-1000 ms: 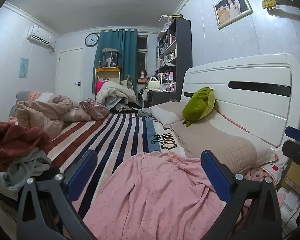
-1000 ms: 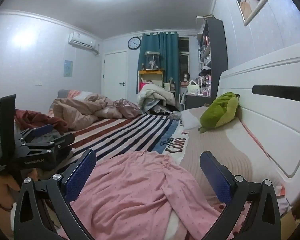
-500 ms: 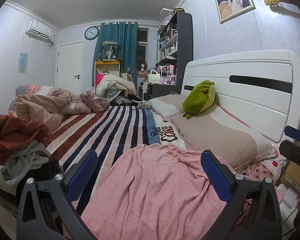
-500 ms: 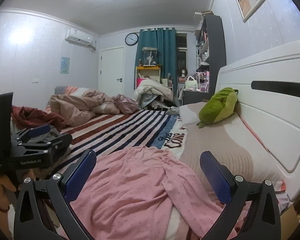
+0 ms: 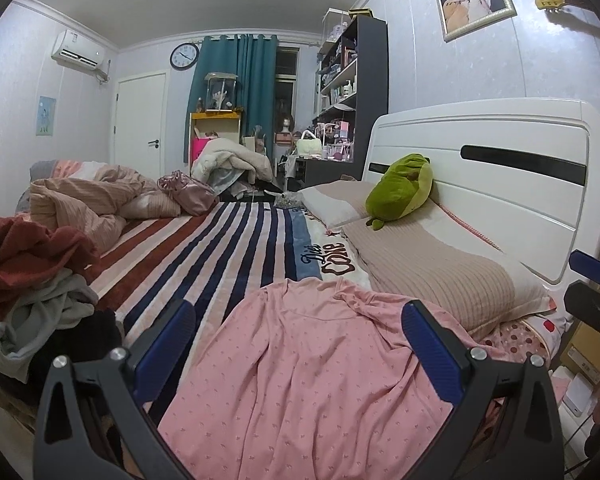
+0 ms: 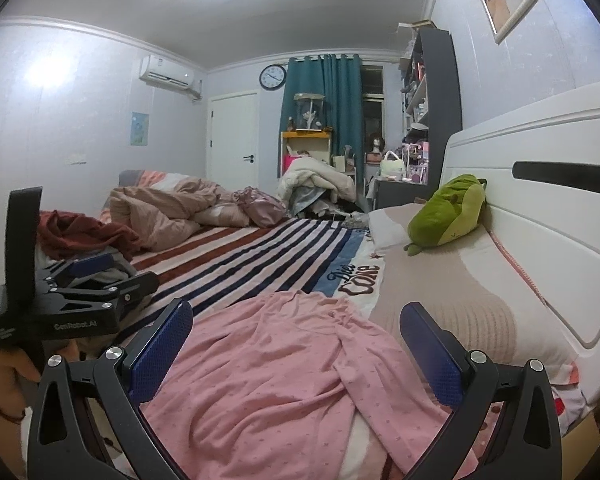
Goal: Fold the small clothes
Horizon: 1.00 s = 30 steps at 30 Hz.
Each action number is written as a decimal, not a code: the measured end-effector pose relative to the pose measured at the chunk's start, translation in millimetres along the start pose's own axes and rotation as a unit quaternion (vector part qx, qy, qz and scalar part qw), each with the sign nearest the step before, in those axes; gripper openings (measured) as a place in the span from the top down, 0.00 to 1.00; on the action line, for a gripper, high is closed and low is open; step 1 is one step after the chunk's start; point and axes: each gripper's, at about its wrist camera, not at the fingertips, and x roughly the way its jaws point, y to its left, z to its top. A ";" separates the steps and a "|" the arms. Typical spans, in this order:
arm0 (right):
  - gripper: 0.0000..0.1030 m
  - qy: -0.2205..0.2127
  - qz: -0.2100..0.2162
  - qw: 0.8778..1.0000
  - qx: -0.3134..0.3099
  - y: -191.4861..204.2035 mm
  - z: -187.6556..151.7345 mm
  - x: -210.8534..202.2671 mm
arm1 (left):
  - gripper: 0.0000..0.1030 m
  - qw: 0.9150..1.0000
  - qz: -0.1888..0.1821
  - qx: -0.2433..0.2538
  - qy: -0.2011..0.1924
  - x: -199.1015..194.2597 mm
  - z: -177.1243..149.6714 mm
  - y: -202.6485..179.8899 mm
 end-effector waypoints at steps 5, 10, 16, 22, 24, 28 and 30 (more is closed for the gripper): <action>0.00 0.000 0.005 1.000 0.002 -0.2 -0.8 -0.2 | 0.01 1.000 -0.008 -0.005 0.001 1.4 0.6 0.2; 0.00 0.000 0.009 1.000 0.000 4.9 -2.2 1.2 | 0.01 1.000 -0.009 -0.005 0.001 1.3 -0.1 0.4; 0.00 0.008 0.014 1.000 0.004 6.1 -1.8 4.0 | 0.01 1.000 -0.008 -0.002 0.005 1.0 -0.6 -0.1; 0.00 0.015 0.009 1.000 0.009 5.1 -1.6 7.6 | 0.01 1.000 -0.005 -0.003 0.006 -0.1 -0.9 2.1; 0.00 0.019 0.008 1.000 0.010 5.5 -1.1 9.9 | 0.01 1.000 -0.006 -0.003 0.007 -0.3 -0.9 2.5; 0.00 0.025 0.006 1.000 0.018 4.2 -1.6 11.2 | 0.01 1.000 -0.007 -0.004 0.006 -0.6 -1.5 3.1; 0.00 0.028 0.003 0.999 0.021 2.3 -1.5 12.4 | 0.01 1.000 -0.009 -0.004 0.007 -0.5 -1.6 3.0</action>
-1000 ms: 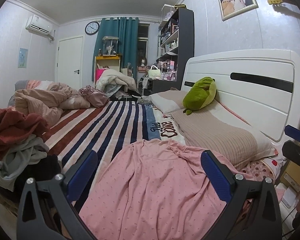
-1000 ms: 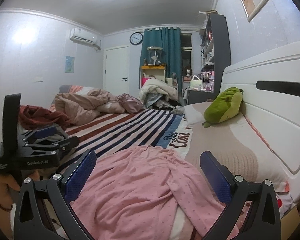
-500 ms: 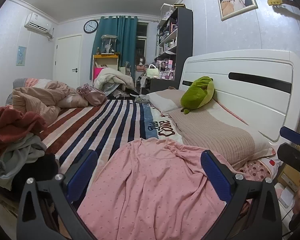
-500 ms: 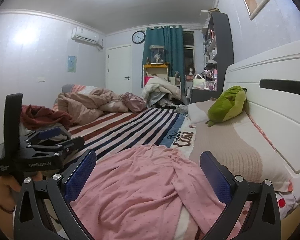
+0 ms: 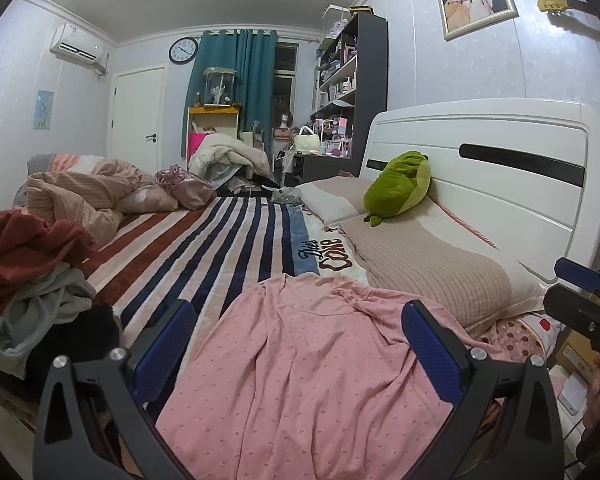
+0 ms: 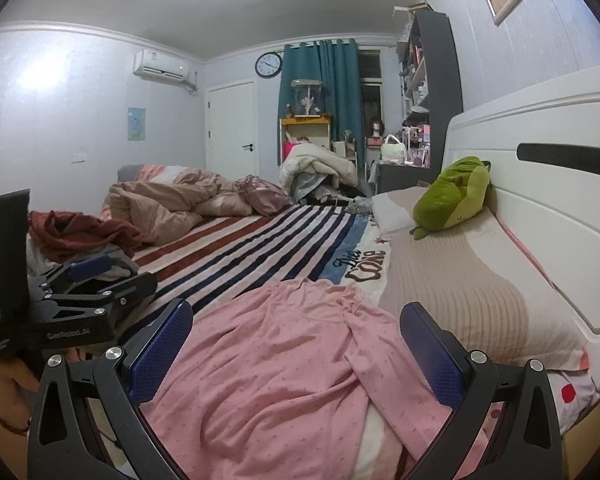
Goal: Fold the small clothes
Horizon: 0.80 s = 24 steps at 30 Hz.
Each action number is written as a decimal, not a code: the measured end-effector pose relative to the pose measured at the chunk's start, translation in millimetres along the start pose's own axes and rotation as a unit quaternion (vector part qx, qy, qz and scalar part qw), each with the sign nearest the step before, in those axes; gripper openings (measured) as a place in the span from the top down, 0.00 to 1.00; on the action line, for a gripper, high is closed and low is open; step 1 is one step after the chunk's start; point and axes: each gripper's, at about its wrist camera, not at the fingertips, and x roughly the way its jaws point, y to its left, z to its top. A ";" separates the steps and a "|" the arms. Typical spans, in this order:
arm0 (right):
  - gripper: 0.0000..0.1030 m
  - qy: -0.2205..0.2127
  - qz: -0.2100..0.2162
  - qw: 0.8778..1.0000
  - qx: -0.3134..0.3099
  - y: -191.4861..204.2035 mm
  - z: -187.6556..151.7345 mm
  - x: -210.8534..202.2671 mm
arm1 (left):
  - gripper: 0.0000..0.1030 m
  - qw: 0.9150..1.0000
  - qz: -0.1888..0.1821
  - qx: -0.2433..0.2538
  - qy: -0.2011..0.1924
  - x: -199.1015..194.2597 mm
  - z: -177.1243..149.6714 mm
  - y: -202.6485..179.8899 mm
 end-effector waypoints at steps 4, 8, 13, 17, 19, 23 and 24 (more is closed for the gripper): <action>0.00 0.005 -0.005 1.000 0.005 -0.9 -0.8 1.2 | 0.01 1.000 0.004 0.000 0.001 1.2 -0.7 0.4; 0.00 0.014 -0.014 1.000 0.007 -1.7 -2.0 4.6 | 0.01 1.000 0.005 -0.001 0.004 3.4 -1.8 1.0; 0.00 0.027 -0.022 0.999 0.010 -1.3 -4.2 11.9 | 0.01 1.000 0.007 -0.003 0.011 5.8 -5.5 4.9; 0.00 0.049 -0.032 0.998 0.021 -4.1 -10.5 29.6 | 0.01 1.000 0.010 -0.010 0.022 13.0 -14.1 15.4; 0.00 0.067 -0.041 0.997 0.027 -6.2 -18.2 44.9 | 0.01 0.999 0.015 -0.011 0.034 20.7 -23.4 26.2; 0.00 0.090 -0.046 0.995 0.019 -7.4 -32.3 72.5 | 0.01 0.996 0.027 -0.034 0.084 40.1 -54.0 65.8; 0.00 0.095 -0.044 0.994 0.015 -7.8 -35.9 79.8 | 0.02 0.993 0.032 -0.046 0.100 45.2 -65.1 79.1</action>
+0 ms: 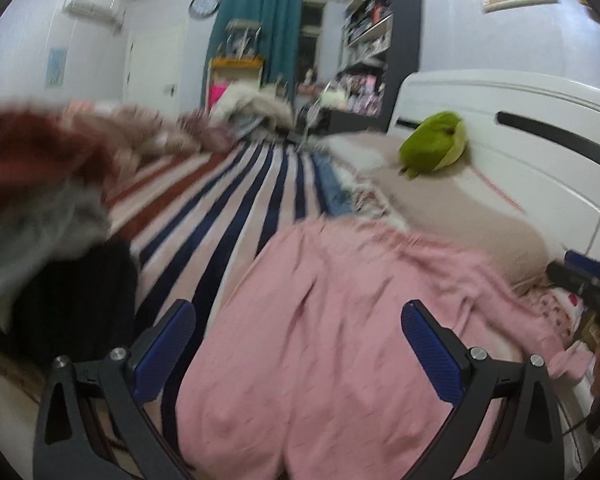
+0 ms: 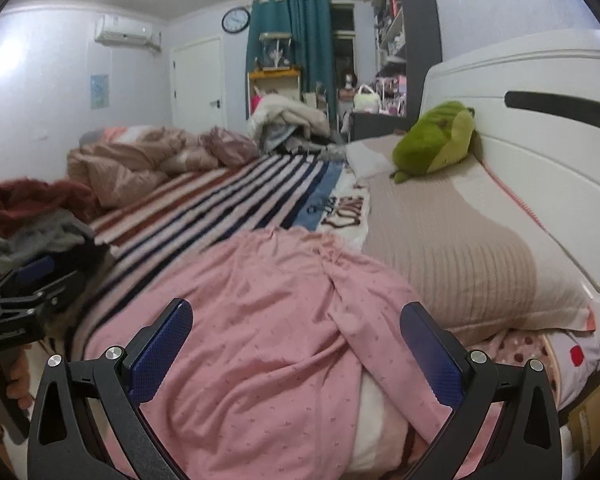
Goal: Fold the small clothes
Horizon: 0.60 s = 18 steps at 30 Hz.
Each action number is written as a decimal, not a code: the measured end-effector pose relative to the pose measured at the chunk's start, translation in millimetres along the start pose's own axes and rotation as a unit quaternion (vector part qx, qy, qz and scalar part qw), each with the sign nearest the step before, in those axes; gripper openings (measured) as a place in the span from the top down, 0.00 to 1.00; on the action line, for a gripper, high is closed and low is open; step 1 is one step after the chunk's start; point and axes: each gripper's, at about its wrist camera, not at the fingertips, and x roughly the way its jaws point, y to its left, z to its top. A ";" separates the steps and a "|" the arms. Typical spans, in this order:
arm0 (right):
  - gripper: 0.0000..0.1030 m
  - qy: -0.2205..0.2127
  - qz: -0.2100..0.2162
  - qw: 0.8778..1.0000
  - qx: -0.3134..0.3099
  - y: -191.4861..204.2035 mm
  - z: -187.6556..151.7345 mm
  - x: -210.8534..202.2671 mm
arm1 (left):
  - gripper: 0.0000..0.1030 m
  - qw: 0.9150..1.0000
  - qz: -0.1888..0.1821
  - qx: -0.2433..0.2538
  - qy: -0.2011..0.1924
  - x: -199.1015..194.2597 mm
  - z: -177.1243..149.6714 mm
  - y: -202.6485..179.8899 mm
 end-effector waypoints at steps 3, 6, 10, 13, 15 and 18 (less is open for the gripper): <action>0.00 0.015 0.001 1.000 -0.015 4.7 -6.9 18.0 | 0.16 0.999 0.014 -0.021 0.042 17.9 -25.1 29.8; 0.00 0.022 0.012 1.000 -0.018 11.0 -19.5 27.2 | 0.35 0.995 0.020 -0.042 0.085 32.4 -58.8 58.9; 0.00 0.034 0.028 0.999 -0.009 21.2 -38.5 31.5 | 0.44 0.990 0.014 -0.071 0.118 42.1 -94.3 80.5; 0.00 0.048 0.038 0.998 -0.002 28.3 -51.0 33.7 | 0.64 0.988 0.018 -0.075 0.131 48.8 -112.7 86.1; 0.00 0.053 0.045 0.998 0.002 32.5 -56.1 35.4 | 0.65 0.990 0.018 -0.067 0.121 46.4 -115.1 84.7; 0.00 0.056 0.049 0.997 0.008 38.1 -63.3 34.6 | 0.90 0.991 0.024 -0.059 0.118 47.2 -114.2 82.2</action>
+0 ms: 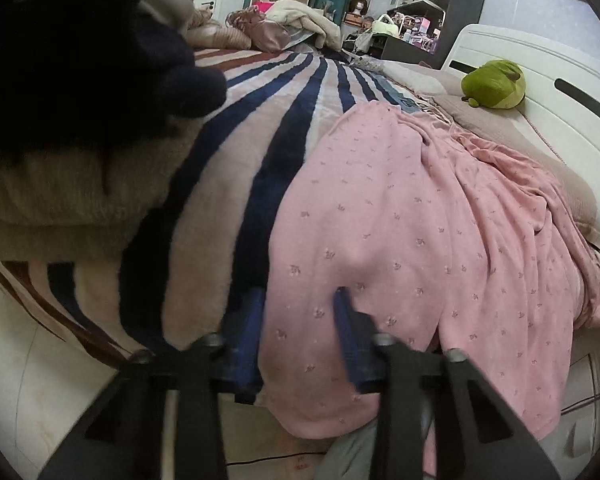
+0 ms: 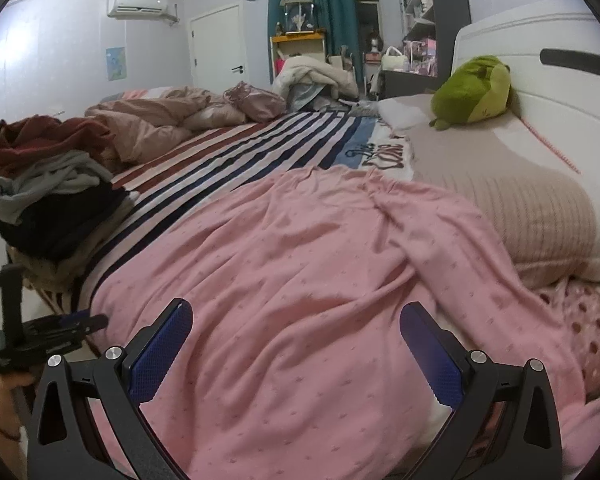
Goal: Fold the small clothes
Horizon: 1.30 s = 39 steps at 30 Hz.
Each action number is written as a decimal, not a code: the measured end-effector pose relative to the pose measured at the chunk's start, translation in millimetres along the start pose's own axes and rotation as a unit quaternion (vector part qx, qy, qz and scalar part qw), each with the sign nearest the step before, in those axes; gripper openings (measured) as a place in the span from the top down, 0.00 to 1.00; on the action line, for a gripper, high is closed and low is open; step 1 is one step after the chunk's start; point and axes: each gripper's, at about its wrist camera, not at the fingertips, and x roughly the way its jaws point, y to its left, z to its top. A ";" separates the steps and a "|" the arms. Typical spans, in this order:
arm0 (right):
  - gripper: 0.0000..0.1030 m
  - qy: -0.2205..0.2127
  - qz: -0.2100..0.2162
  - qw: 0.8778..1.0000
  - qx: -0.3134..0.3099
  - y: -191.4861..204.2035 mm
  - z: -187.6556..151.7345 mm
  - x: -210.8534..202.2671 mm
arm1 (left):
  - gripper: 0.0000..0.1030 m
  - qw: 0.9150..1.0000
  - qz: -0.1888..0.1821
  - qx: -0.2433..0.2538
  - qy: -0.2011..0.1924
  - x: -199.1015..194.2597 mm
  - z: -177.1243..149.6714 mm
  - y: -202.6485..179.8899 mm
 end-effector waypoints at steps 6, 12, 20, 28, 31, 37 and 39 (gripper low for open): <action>0.00 0.003 0.004 1.000 0.012 3.0 -6.5 -1.1 | 0.97 1.000 -0.003 0.006 -0.006 -7.4 8.4 -4.5; 0.00 0.000 0.007 1.000 0.023 -1.7 -11.0 -3.1 | 0.98 0.999 0.006 0.032 -0.032 -29.7 25.1 -17.9; 0.00 -0.010 0.017 0.998 0.052 -29.4 -20.9 -8.7 | 0.98 0.993 -0.027 0.086 -0.079 -63.1 61.9 -74.9; 0.00 -0.018 -0.001 0.995 0.093 -77.7 -34.6 -16.8 | 0.98 0.972 -0.173 0.155 -0.033 -29.2 67.6 -186.2; 0.00 -0.015 -0.014 0.994 0.112 -98.9 -43.8 -21.7 | 0.98 0.963 -0.219 0.155 0.027 4.5 47.9 -212.5; 0.00 -0.003 -0.030 0.992 0.124 -116.1 -57.4 -26.4 | 0.96 0.954 -0.237 0.164 0.077 19.5 21.6 -231.6; 0.00 -0.002 -0.024 0.992 0.121 -113.2 -58.6 -28.5 | 0.76 0.954 -0.250 0.152 0.068 6.9 22.7 -221.2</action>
